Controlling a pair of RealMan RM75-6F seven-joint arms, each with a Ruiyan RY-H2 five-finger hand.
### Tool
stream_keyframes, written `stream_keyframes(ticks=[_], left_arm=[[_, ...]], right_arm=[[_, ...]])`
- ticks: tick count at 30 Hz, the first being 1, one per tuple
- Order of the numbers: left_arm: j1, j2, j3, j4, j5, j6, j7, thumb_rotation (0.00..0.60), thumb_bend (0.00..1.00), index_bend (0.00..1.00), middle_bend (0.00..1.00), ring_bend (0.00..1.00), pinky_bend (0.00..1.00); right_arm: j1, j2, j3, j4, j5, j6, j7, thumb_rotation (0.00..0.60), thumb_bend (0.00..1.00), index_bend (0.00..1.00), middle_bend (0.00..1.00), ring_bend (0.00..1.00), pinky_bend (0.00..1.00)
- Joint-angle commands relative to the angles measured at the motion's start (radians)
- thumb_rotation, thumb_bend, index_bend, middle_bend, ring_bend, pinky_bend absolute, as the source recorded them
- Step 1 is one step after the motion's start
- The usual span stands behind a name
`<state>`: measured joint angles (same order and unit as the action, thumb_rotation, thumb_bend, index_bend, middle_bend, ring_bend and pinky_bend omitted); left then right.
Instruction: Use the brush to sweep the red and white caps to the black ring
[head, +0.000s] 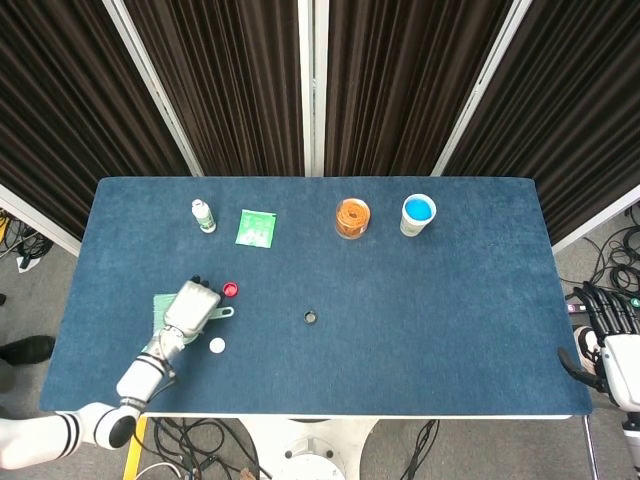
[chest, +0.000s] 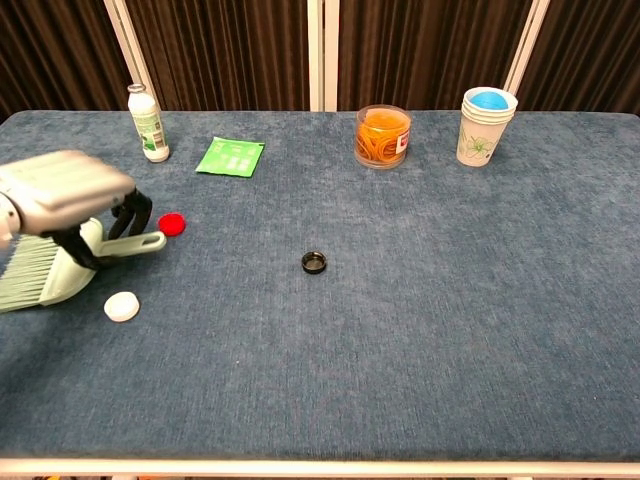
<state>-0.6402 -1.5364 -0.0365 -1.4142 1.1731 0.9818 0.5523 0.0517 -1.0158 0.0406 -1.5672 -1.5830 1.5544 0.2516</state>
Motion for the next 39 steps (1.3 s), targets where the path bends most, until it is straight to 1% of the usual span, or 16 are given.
stream_keyframes(ticks=[1, 2, 4, 6, 8, 12, 16, 20, 26, 29, 34, 39], left_arm=[[0.006, 0.075, -0.042, 0.019, 0.152, 0.002, -0.384, 0.600, 0.42, 0.52, 0.58, 0.39, 0.34], [0.003, 0.076, -0.046, 0.049, 0.198, 0.015, -0.479, 0.600, 0.42, 0.52, 0.58, 0.39, 0.34], [-0.001, 0.065, -0.053, 0.114, 0.256, 0.047, -0.620, 0.600, 0.42, 0.52, 0.58, 0.39, 0.34], [-0.009, 0.050, -0.056, 0.175, 0.293, 0.065, -0.723, 0.600, 0.42, 0.52, 0.58, 0.39, 0.34], [-0.027, 0.036, -0.057, 0.236, 0.319, 0.061, -0.823, 0.600, 0.42, 0.52, 0.58, 0.39, 0.34], [-0.063, 0.003, -0.059, 0.335, 0.346, 0.039, -0.965, 0.600, 0.42, 0.52, 0.58, 0.39, 0.34], [-0.094, -0.047, -0.061, 0.443, 0.377, 0.052, -1.080, 0.600, 0.42, 0.52, 0.58, 0.39, 0.34], [-0.134, -0.102, -0.047, 0.559, 0.419, 0.062, -1.221, 0.600, 0.41, 0.52, 0.58, 0.39, 0.34], [-0.173, -0.206, -0.021, 0.738, 0.452, 0.073, -1.304, 0.600, 0.41, 0.53, 0.58, 0.39, 0.34], [-0.185, -0.243, 0.002, 0.792, 0.471, 0.080, -1.346, 0.600, 0.41, 0.53, 0.58, 0.39, 0.34], [-0.203, -0.278, 0.043, 0.831, 0.511, 0.105, -1.399, 0.600, 0.41, 0.53, 0.58, 0.39, 0.34], [-0.229, -0.297, 0.070, 0.810, 0.539, 0.122, -1.436, 0.600, 0.41, 0.53, 0.58, 0.39, 0.34]], right_arm=[[0.000, 0.002, 0.000, -0.003, 0.000, 0.001, -0.003, 0.600, 0.22, 0.00, 0.02, 0.00, 0.00], [-0.001, 0.003, 0.001, -0.006, 0.000, 0.000, -0.006, 0.600, 0.22, 0.00, 0.02, 0.00, 0.00], [0.000, 0.005, 0.002, -0.011, 0.002, -0.001, -0.010, 0.600, 0.22, 0.00, 0.02, 0.00, 0.00], [0.000, 0.008, 0.002, -0.016, 0.003, -0.003, -0.014, 0.600, 0.22, 0.00, 0.02, 0.00, 0.00], [0.001, 0.012, 0.002, -0.022, 0.003, -0.004, -0.021, 0.600, 0.22, 0.00, 0.02, 0.00, 0.00], [0.001, 0.021, 0.005, -0.039, 0.005, -0.006, -0.037, 0.600, 0.22, 0.00, 0.02, 0.00, 0.00], [0.002, 0.030, 0.007, -0.057, 0.012, -0.011, -0.055, 0.600, 0.22, 0.00, 0.02, 0.00, 0.00], [0.003, 0.039, 0.011, -0.079, 0.019, -0.015, -0.077, 0.600, 0.22, 0.00, 0.02, 0.00, 0.00], [0.007, 0.043, 0.015, -0.097, 0.032, -0.029, -0.094, 0.600, 0.22, 0.00, 0.02, 0.00, 0.00], [0.013, 0.044, 0.017, -0.103, 0.034, -0.038, -0.101, 0.600, 0.22, 0.00, 0.02, 0.00, 0.00], [0.011, 0.043, 0.015, -0.106, 0.036, -0.039, -0.108, 0.600, 0.22, 0.00, 0.02, 0.00, 0.00], [0.005, 0.042, 0.013, -0.103, 0.034, -0.032, -0.106, 0.600, 0.22, 0.00, 0.02, 0.00, 0.00]])
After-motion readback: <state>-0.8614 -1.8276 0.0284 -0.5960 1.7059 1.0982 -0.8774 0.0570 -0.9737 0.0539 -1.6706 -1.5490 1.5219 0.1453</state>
